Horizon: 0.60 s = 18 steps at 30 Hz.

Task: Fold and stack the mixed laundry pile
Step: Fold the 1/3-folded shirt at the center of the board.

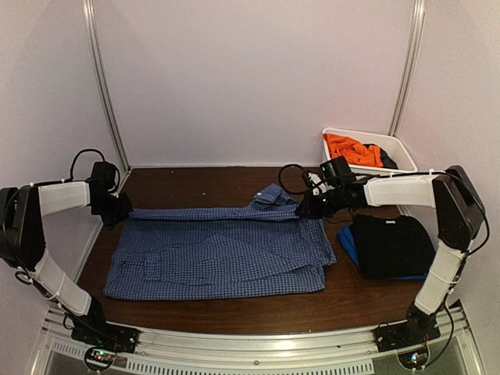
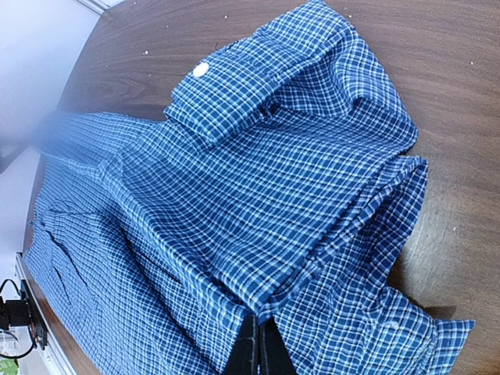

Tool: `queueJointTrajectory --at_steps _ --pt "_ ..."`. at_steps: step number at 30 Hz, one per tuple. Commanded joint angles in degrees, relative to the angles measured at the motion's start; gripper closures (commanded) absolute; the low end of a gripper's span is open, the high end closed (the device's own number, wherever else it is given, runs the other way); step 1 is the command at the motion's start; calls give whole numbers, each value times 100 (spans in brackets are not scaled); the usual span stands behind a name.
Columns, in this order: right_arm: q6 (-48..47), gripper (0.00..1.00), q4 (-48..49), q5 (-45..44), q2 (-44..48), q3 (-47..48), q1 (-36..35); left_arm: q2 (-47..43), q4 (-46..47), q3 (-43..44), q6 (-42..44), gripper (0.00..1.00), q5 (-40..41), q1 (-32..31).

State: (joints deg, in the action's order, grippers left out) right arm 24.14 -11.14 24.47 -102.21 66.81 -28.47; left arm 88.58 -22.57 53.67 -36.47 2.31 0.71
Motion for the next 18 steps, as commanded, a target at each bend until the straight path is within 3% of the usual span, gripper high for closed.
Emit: queueJointTrajectory --at_steps 1,10,18 --pt "-35 100 -10 -103 150 -336 29 -272 -143 -118 49 100 179 54" --pt "-15 100 243 -56 -156 -716 30 -192 -97 -795 -252 100 253 56" --pt "-32 100 238 -27 -366 -688 17 214 -51 -870 -348 100 336 52"
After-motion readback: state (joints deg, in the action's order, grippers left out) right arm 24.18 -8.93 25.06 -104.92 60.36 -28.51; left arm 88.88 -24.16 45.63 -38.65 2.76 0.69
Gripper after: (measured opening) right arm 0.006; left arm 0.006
